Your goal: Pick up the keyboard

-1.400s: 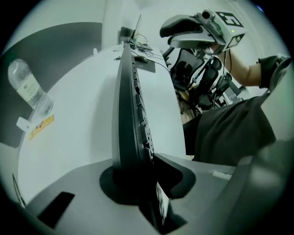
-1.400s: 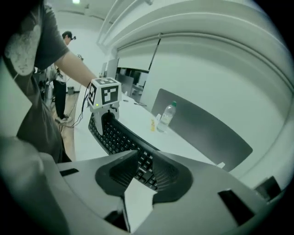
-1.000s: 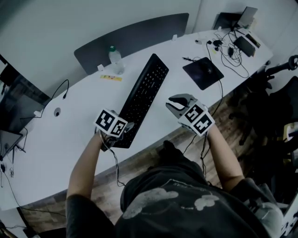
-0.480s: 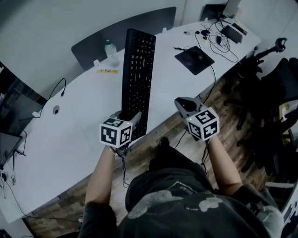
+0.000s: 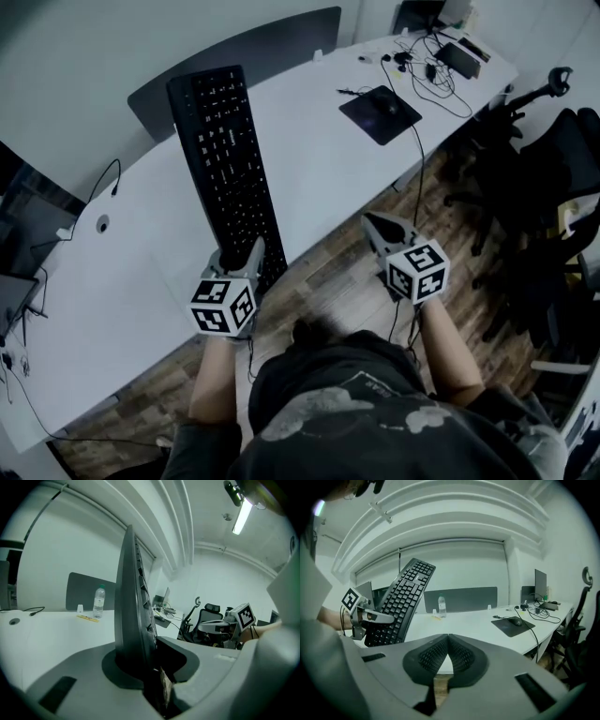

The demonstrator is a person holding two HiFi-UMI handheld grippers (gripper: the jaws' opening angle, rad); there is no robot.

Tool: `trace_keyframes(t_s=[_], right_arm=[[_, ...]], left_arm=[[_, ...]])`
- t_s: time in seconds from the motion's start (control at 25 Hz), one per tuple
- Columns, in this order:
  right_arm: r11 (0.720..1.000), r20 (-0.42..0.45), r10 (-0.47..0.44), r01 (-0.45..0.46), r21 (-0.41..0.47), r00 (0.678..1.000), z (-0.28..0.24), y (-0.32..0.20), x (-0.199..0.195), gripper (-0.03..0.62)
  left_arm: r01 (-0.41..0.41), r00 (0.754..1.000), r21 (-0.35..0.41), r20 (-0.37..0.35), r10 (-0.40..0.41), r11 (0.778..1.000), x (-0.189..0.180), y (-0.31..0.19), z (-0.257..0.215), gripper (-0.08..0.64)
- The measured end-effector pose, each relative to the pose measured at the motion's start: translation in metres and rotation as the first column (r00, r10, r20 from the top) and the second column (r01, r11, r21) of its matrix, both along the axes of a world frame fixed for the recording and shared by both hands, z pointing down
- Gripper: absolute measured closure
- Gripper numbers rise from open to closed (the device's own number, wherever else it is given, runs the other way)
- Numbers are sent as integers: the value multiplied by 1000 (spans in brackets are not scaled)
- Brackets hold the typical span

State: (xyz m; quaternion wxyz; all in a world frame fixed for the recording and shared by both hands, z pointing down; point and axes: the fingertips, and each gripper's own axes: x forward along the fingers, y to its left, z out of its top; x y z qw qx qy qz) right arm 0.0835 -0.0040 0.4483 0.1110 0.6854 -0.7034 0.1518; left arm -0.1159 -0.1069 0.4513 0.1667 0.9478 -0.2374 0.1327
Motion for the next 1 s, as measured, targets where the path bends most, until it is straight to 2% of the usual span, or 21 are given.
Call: trace_keyframes(t_s=[0.48,0.72,1.0], right_arm=[[996,66,-75,72,45,995,-5,48,36,592],[990,63,-138,135,41,988,3,104,35,592],[983,74,-182,181,29,980,0,138,35,592]], left_arm=[[185,982,25,-54,-184,982,2,65,-29,476],[262,964,36,-66,-259,964,-5,138,-31,476],[290,956,16,-59,-289,957,-8,189,-33,476]])
